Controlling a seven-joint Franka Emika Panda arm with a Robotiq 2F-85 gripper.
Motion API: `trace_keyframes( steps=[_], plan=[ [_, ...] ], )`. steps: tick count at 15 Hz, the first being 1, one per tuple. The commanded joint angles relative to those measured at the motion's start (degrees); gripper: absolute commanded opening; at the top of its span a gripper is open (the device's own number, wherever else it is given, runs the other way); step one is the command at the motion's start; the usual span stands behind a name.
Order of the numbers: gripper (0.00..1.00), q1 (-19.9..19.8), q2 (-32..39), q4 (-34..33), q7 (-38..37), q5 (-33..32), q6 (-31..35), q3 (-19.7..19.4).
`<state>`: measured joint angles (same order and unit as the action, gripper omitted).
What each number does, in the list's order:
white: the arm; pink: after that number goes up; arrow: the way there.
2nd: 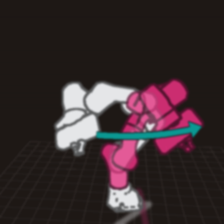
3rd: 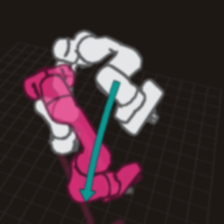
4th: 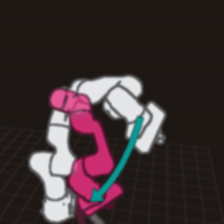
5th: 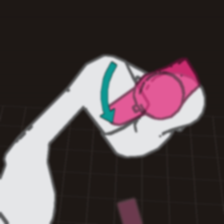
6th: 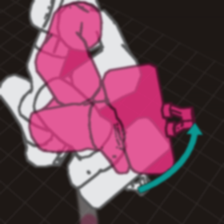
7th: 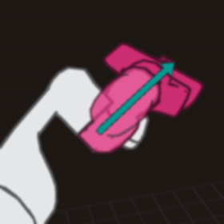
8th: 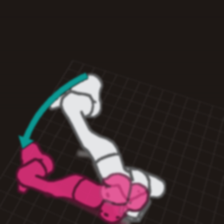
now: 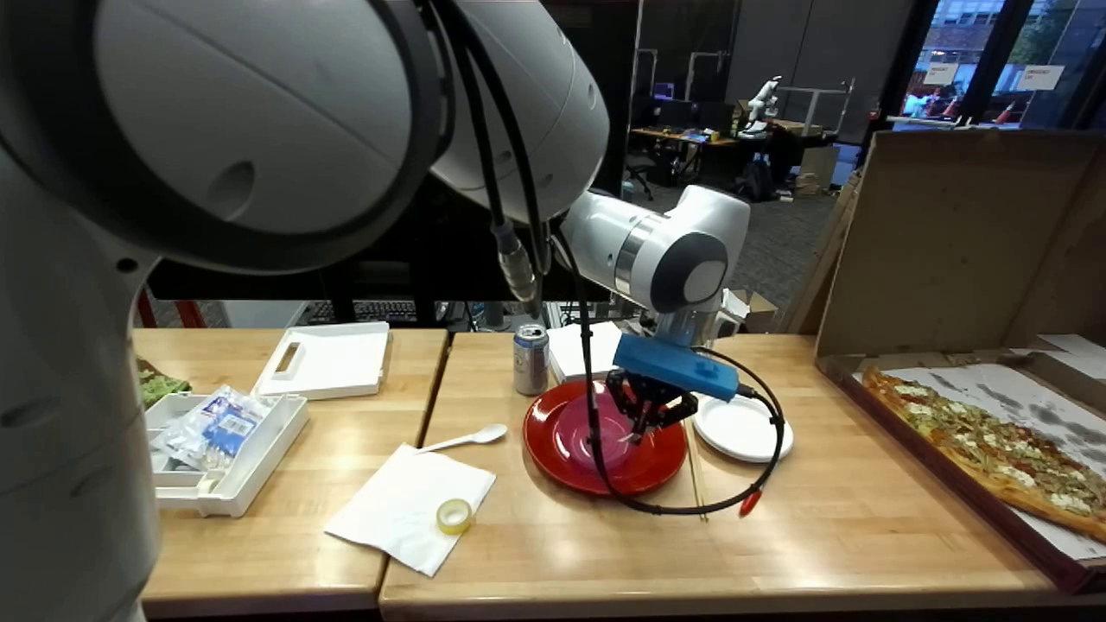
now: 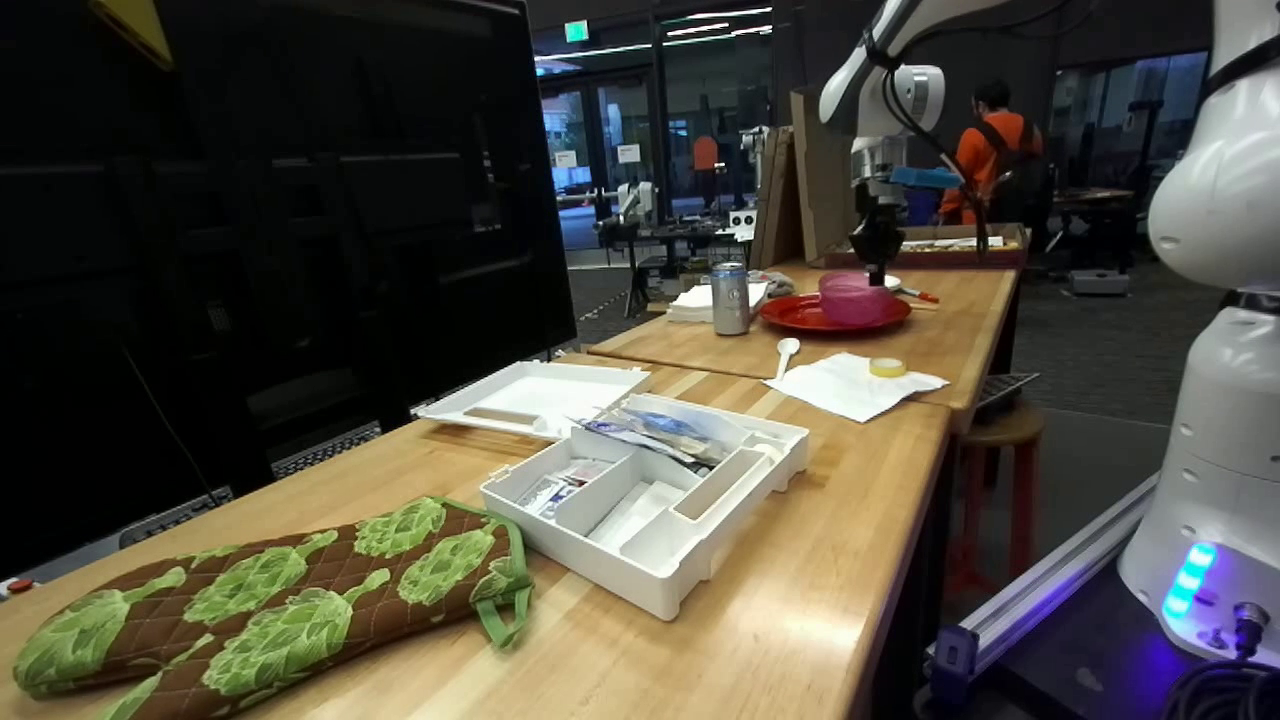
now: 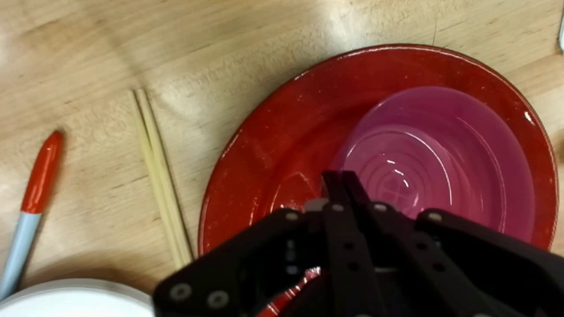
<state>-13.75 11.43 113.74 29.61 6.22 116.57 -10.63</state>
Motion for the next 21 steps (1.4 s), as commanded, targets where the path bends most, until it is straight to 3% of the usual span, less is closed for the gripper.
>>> trace_keyframes(
  steps=[1, 6, 12, 21],
  plan=[
    [0.01, -1.51, -3.26, -1.51, 0.05, 0.71, -2.66, -0.14],
    [0.01, -4.32, -3.39, -8.33, -0.31, 1.93, -6.59, -2.58],
    [0.01, -9.46, 2.61, -18.31, 0.09, 7.06, -10.98, -5.62],
    [0.01, -13.19, 14.23, -28.77, -4.27, 7.25, -15.49, -4.27]
  ],
)
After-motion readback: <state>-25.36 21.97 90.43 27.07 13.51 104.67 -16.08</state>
